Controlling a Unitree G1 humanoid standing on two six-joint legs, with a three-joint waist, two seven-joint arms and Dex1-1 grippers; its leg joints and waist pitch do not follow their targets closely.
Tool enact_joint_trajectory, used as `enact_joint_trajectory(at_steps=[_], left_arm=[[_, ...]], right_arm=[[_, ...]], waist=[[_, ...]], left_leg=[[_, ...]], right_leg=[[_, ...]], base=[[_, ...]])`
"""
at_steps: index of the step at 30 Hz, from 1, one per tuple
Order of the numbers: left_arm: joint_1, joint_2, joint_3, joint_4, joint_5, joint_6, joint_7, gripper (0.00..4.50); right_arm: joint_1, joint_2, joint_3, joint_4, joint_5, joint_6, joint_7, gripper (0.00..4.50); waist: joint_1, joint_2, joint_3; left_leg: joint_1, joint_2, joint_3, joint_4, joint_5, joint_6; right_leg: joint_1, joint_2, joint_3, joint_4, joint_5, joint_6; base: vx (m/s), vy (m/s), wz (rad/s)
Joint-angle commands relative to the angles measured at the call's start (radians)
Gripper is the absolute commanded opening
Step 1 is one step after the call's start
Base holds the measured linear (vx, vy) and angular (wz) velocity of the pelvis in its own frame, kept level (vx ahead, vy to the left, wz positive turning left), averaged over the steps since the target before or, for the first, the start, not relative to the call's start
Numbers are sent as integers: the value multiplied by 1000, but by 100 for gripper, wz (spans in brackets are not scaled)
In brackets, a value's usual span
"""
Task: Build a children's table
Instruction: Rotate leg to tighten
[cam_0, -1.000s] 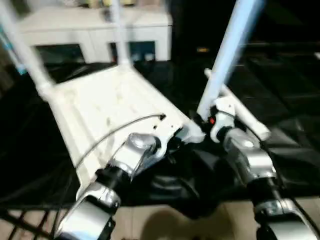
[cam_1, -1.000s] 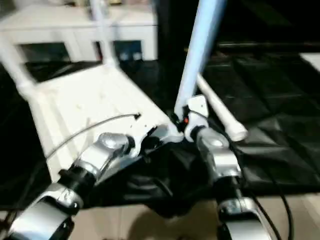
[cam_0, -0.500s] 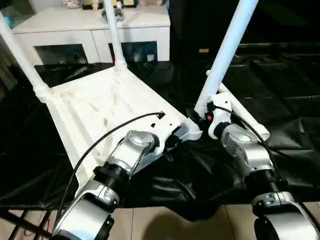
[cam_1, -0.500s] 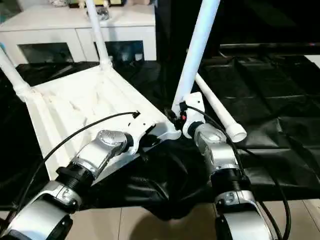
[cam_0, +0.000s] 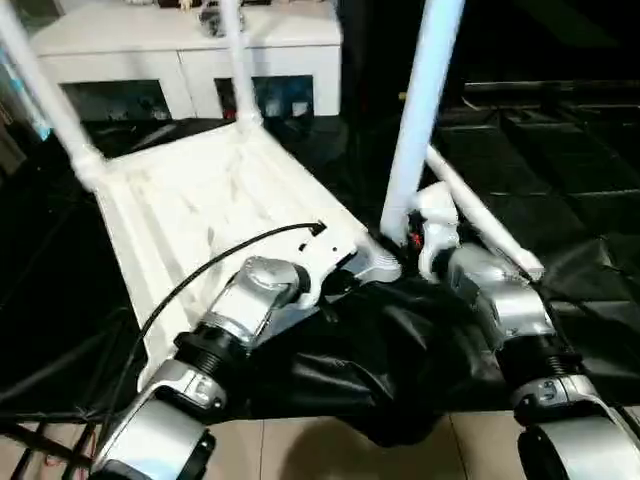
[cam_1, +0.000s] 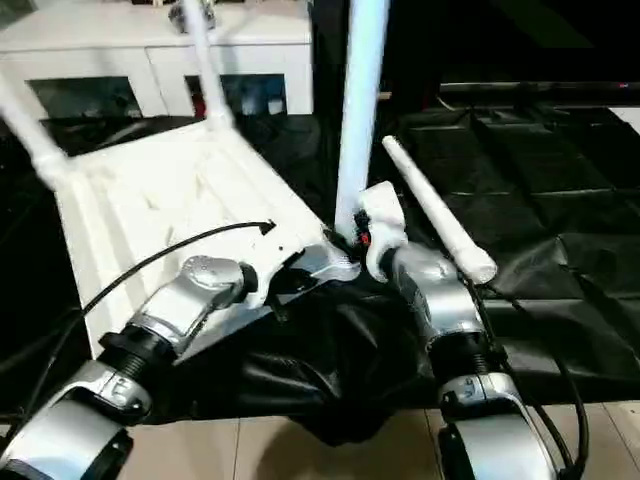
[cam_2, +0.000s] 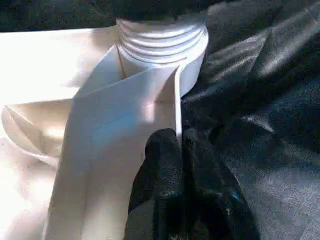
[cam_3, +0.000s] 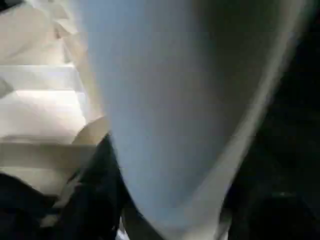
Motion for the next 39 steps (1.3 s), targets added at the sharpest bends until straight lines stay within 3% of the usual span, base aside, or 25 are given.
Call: enact_joint_trajectory(at_steps=[1, 4, 11, 15, 24, 26, 27, 30, 32, 37, 39], left_arm=[[-8, 0, -11, -39, -1, -36, -20, 0], [2, 14, -17, -55, -6, -51, -50, 0], [28, 54, -27, -96, -18, -77, -128, 0], [44, 82, -35, -125, -32, -106, -195, 0], [93, 145, -63, -207, -79, -150, -372, 0], [101, 160, -70, -217, -83, -153, -399, 0], [103, 165, -72, -220, -83, -155, -407, 0], [107, 173, -72, -221, -81, -164, -423, 0], [110, 180, -73, -221, -81, -171, -438, 0], [110, 189, -78, -214, -79, -177, -452, 0], [110, 190, -79, -214, -78, -178, -453, 0]], right_arm=[[36, 18, 53, 54, -10, 55, 41, 302], [39, 9, 48, 38, -5, 49, 68, 331], [75, -38, 67, -44, 0, 40, 157, 400], [105, -81, 69, -118, 20, 49, 233, 400], [192, -181, 74, -285, 62, 68, 372, 400], [207, -199, 78, -313, 68, 66, 400, 400], [212, -203, 78, -323, 71, 67, 408, 400], [223, -215, 85, -346, 75, 72, 429, 400], [236, -224, 91, -371, 82, 72, 447, 400], [250, -225, 99, -390, 85, 73, 463, 384], [251, -225, 100, -392, 85, 73, 463, 356]], waist=[[4, -7, -51], [4, -8, -49], [17, -6, -49], [27, -6, -48], [52, -2, -59], [57, -2, -65], [60, -2, -61], [60, -1, -54], [57, 2, -51], [56, -1, -50], [55, -2, -51]], left_leg=[[4, 59, -18, -57, 22, 171], [4, 61, -17, -56, 25, 202], [6, 66, -14, -53, 29, 207], [9, 67, -13, -52, 39, 210], [10, 66, -11, -34, 147, 252], [5, 64, -12, -24, 203, 269], [2, 65, -11, -24, 193, 274], [1, 68, -9, -31, 94, 245], [3, 71, -10, -39, 22, 203], [3, 68, -7, -43, -4, 176], [3, 66, -5, -43, -4, 170]], right_leg=[[41, -81, 55, -59, 307, -294], [37, -82, 52, -58, 318, -300], [35, -81, 53, -55, 292, -305], [33, -80, 54, -54, 299, -306], [28, -76, 51, -35, 397, -299], [24, -73, 50, -21, 461, -297], [19, -75, 49, -24, 451, -296], [18, -79, 50, -34, 331, -299], [19, -77, 53, -41, 234, -301], [19, -78, 56, -44, 223, -299], [18, -77, 56, -44, 226, -296]], base=[[0, 0, 0], [0, 0, 0], [0, 0, 0], [0, 0, 0], [0, 0, 0], [0, 0, 0], [0, 0, 0], [0, 0, 0], [0, 0, 0], [0, 0, 0], [0, 0, 0]])
